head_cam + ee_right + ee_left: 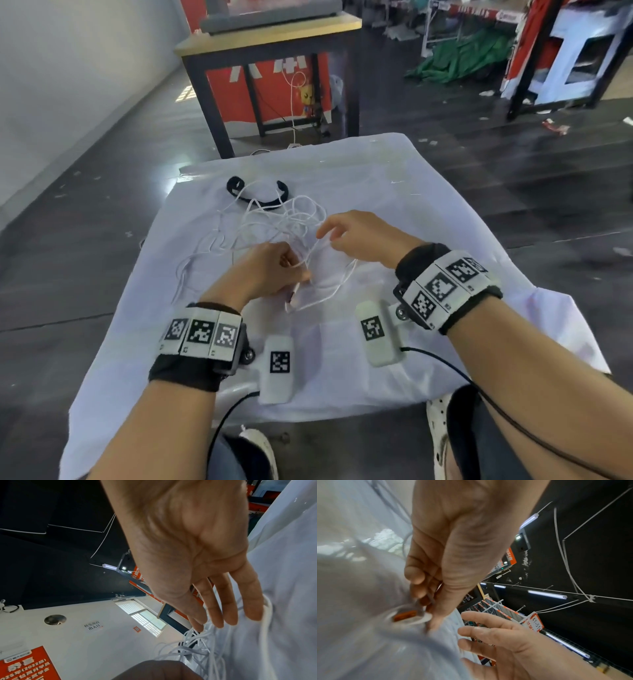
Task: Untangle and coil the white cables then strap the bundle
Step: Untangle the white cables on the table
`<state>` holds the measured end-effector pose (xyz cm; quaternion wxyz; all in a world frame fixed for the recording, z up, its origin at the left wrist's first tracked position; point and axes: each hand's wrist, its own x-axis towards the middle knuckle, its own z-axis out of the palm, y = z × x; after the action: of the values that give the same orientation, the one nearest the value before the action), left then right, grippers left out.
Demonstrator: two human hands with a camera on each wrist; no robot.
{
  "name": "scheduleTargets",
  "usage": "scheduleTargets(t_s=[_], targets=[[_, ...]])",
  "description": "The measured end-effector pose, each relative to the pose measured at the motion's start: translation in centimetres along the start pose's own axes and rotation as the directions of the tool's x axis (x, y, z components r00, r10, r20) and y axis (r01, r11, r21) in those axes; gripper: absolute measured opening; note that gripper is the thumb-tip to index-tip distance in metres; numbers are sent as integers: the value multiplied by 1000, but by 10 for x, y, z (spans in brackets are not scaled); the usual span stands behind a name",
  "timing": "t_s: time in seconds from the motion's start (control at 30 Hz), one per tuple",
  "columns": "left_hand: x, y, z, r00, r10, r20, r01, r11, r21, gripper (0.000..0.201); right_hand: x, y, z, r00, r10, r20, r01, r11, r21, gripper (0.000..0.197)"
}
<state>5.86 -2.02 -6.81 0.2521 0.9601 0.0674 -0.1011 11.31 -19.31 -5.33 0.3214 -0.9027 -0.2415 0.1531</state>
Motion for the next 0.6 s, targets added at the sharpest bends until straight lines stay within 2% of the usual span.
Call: scheduleTargets(t_s=[0.07, 0.17, 0.33, 0.47, 0.6], targets=[[2, 1, -1, 1000, -16, 22, 16, 999, 30, 22, 1, -3, -1, 1000, -12, 15, 12, 1000, 3, 38], [3, 2, -5, 999, -42, 18, 41, 999, 28, 13, 1, -3, 2, 999, -33, 10, 33, 999, 27, 35], [-3, 3, -15, 999, -33, 30, 40, 967, -250, 3, -6, -4, 7, 999, -51, 16, 50, 994, 98, 36], [-9, 7, -20, 1000, 17, 6, -12, 889, -457, 11, -8, -6, 14, 997, -70, 13, 68, 992, 103, 45], [-12, 11, -16, 997, 52, 51, -15, 834, -551, 20, -9, -2, 23, 998, -46, -36, 56, 942, 331, 43]])
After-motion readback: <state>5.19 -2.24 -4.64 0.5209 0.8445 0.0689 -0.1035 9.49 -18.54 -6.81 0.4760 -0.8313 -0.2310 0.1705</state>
